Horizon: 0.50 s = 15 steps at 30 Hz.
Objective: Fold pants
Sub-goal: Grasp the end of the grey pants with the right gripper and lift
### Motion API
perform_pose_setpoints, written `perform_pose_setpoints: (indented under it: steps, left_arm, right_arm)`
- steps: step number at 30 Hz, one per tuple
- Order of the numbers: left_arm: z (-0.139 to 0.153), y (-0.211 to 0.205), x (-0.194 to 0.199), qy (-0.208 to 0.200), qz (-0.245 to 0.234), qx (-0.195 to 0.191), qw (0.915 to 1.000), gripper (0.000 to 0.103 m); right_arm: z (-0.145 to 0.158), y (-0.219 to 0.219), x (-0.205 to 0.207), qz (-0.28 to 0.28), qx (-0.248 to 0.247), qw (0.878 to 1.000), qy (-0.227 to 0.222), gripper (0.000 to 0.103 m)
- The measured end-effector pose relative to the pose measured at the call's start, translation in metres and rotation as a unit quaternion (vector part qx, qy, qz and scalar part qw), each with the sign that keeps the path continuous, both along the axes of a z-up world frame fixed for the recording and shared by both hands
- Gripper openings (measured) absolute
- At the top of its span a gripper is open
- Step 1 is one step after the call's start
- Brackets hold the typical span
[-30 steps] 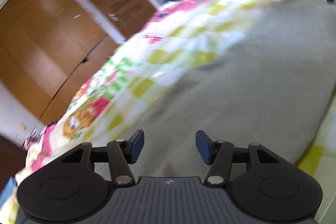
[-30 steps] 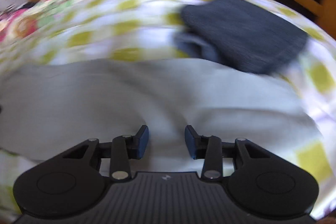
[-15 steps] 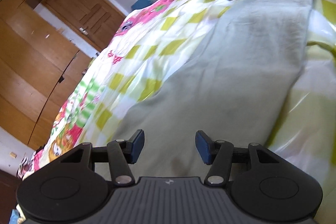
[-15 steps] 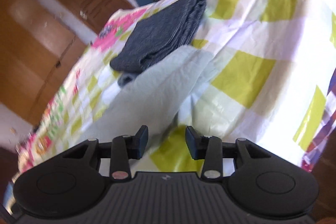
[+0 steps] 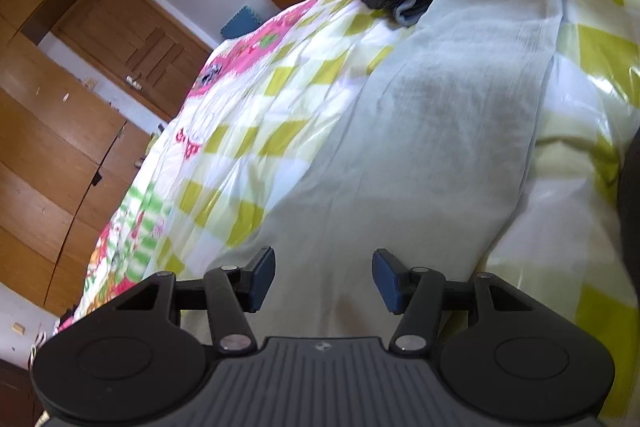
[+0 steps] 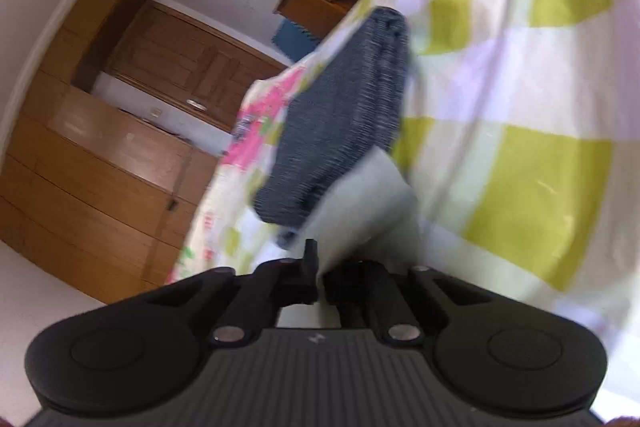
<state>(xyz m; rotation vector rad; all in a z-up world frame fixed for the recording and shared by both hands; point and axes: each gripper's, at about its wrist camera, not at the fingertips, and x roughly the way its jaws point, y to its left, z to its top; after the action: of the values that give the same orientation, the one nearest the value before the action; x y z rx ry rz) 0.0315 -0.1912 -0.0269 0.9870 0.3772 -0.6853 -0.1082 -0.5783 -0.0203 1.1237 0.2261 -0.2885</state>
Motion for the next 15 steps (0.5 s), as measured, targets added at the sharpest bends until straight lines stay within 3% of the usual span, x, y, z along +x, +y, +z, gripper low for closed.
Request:
perform_pose_setpoints:
  steps: [4, 6, 8, 10, 12, 14, 15]
  left_arm:
    - [0.013, -0.011, -0.009, -0.007, -0.017, -0.031, 0.9993, 0.067]
    - [0.018, -0.016, -0.014, -0.002, -0.022, -0.054, 0.9983, 0.068]
    - [0.010, -0.021, -0.017, 0.014, -0.032, -0.052, 0.9980, 0.069]
    - [-0.009, -0.024, -0.020, 0.020, -0.039, -0.022, 0.9988, 0.069]
    - [-0.024, -0.024, -0.023, 0.010, -0.042, -0.005, 0.9990, 0.069]
    - [-0.019, -0.021, -0.026, 0.009, -0.047, -0.007, 0.9988, 0.069]
    - [-0.015, -0.019, -0.027, 0.013, -0.048, -0.014, 0.9987, 0.069]
  right_arm:
    - [0.050, -0.004, -0.019, -0.021, -0.058, 0.996, -0.069, 0.005]
    - [0.061, 0.000, -0.029, -0.039, -0.090, 0.993, -0.069, 0.005]
    - [0.042, -0.006, -0.026, -0.044, -0.077, 0.996, -0.015, 0.005]
    - [0.012, -0.016, -0.015, -0.037, -0.046, 0.997, 0.052, 0.009]
    - [-0.009, -0.018, -0.006, -0.029, -0.036, 0.995, 0.091, 0.010]
    - [-0.017, -0.019, -0.005, -0.031, -0.031, 0.996, 0.079, 0.015]
    - [-0.018, -0.021, -0.004, -0.035, -0.026, 0.997, 0.068, 0.028]
